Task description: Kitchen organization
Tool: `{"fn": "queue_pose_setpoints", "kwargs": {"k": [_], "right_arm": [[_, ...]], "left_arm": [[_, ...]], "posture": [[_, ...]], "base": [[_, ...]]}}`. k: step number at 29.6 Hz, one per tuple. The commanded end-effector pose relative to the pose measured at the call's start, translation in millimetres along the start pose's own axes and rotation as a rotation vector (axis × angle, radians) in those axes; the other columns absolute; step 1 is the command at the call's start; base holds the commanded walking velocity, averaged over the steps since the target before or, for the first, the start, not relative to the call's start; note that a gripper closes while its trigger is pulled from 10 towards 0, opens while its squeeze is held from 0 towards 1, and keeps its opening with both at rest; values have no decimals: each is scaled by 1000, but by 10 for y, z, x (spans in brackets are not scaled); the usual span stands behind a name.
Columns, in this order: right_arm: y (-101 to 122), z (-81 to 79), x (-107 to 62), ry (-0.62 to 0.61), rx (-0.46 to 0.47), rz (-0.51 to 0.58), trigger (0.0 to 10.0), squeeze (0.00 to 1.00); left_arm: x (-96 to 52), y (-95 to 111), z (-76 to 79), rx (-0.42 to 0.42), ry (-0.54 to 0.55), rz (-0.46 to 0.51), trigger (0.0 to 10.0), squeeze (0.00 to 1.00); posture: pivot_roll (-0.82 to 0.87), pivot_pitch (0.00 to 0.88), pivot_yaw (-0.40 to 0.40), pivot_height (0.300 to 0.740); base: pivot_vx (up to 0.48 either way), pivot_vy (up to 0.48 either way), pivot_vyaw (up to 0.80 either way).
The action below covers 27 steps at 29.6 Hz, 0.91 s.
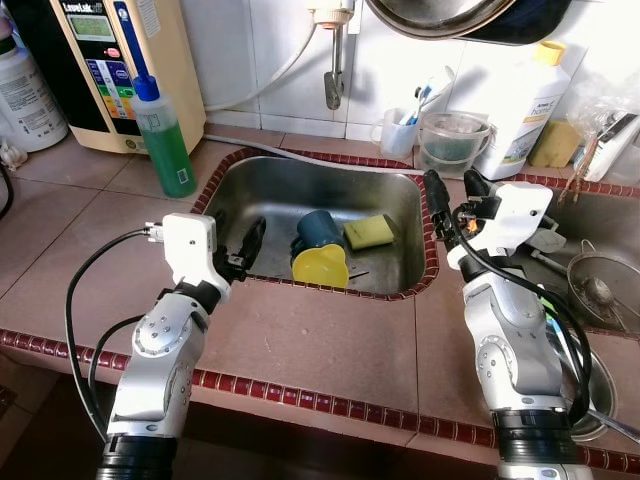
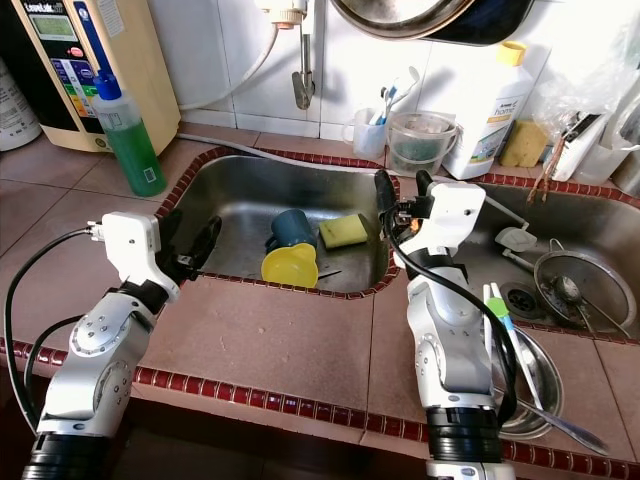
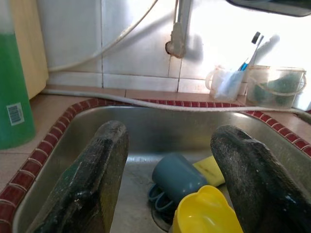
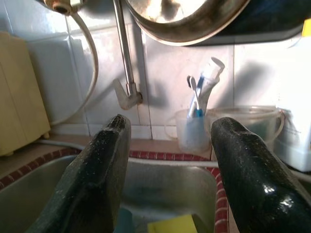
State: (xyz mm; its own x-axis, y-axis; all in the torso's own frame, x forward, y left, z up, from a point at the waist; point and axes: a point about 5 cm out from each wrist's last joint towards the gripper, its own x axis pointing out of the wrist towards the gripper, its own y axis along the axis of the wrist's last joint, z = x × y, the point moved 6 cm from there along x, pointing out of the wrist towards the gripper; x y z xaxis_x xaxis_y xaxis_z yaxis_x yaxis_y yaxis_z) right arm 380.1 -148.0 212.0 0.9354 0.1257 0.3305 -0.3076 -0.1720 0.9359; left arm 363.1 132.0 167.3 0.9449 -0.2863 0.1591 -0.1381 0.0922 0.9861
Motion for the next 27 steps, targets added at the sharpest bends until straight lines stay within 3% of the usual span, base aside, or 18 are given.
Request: {"fn": "queue_pose_setpoints", "kwargs": {"k": [1, 27], "right_arm": [[56, -7, -12, -2, -1, 14, 10000, 0], [28, -58, -87, -1, 19, -6, 10000, 0]], "left_arm": [[-25, 7, 1, 11, -10, -7, 10000, 0], [-98, -32, -26, 16, -12, -34, 10000, 0]], "posture": [[-128, 73, 42, 740], [-136, 96, 47, 740]], "base": [[0, 0, 0], [0, 0, 0]]}}
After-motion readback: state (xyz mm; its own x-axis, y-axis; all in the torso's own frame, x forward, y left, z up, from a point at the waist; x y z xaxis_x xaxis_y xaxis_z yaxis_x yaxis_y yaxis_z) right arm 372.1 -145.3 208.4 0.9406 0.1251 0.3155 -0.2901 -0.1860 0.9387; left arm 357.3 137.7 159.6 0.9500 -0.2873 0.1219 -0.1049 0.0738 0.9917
